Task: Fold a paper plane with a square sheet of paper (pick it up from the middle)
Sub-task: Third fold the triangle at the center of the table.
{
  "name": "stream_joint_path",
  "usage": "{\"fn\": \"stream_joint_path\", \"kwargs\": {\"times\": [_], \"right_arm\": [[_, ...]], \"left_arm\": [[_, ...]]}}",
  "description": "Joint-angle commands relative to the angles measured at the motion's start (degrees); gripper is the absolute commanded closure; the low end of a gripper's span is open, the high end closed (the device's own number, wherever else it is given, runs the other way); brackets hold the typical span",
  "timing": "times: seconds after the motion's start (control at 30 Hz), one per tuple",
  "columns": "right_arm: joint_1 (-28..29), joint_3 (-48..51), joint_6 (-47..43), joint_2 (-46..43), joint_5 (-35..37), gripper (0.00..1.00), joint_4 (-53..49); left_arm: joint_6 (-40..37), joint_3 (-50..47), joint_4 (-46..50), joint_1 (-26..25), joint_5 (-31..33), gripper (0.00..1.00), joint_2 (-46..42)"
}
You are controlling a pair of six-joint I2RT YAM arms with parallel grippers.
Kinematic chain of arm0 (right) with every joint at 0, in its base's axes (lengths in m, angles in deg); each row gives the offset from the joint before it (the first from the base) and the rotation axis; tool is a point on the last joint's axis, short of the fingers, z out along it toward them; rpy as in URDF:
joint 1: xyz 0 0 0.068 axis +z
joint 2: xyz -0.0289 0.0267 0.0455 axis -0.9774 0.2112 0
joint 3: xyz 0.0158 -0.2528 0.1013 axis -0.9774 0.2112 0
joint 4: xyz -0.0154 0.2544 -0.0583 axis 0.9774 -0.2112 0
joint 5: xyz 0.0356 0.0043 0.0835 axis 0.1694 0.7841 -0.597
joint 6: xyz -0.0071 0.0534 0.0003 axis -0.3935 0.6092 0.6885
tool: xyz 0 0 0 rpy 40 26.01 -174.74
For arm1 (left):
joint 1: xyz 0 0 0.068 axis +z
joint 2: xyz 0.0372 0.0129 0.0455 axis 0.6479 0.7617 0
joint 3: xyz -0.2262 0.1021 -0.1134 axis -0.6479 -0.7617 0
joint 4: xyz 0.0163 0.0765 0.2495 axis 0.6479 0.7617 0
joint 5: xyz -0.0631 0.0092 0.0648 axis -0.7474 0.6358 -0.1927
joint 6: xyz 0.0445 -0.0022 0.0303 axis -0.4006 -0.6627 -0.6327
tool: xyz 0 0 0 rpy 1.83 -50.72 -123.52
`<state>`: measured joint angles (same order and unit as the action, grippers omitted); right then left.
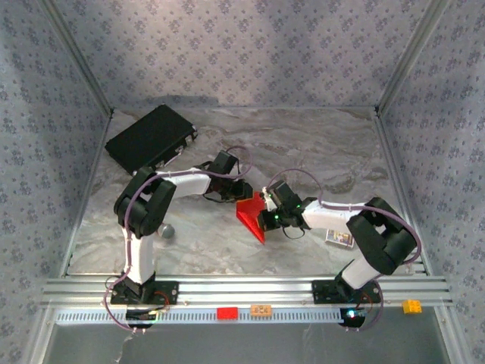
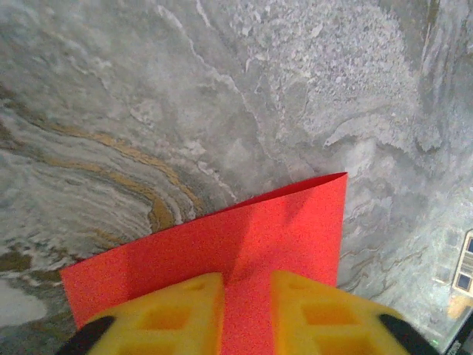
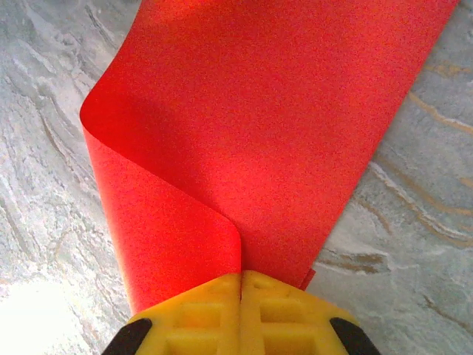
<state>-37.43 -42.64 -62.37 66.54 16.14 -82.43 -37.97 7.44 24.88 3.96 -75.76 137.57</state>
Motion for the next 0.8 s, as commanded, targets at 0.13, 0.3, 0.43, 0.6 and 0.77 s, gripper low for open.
{"fn": "stream_joint_path", "kwargs": {"times": [0.13, 0.3, 0.43, 0.6, 0.77], "right_arm": [[-0.3, -0.5, 0.5, 1.6, 1.2, 1.0, -0.7], [-0.4, -0.5, 0.9, 1.5, 1.2, 1.0, -0.4], [-0.5, -0.4, 1.2, 1.3, 1.6, 1.0, -0.5], [-0.5, 0.0, 1.4, 0.9, 2.2, 1.0, -0.5], [-0.5, 0.4, 2.0, 0.7, 2.6, 1.0, -0.1]], "left_arm": [[0.0, -1.4, 2.6, 0.8, 6.1, 0.61, -10.7], [5.6, -9.8, -3.6, 0.6, 3.2, 0.71, -17.1], [11.8, -16.6, -11.4, -0.8, -1.2, 0.84, -19.6], [21.0, -24.1, -24.9, -4.8, -2.9, 0.89, -19.7], [24.0, -25.6, -29.3, -8.0, -2.5, 0.9, -16.7]]}}
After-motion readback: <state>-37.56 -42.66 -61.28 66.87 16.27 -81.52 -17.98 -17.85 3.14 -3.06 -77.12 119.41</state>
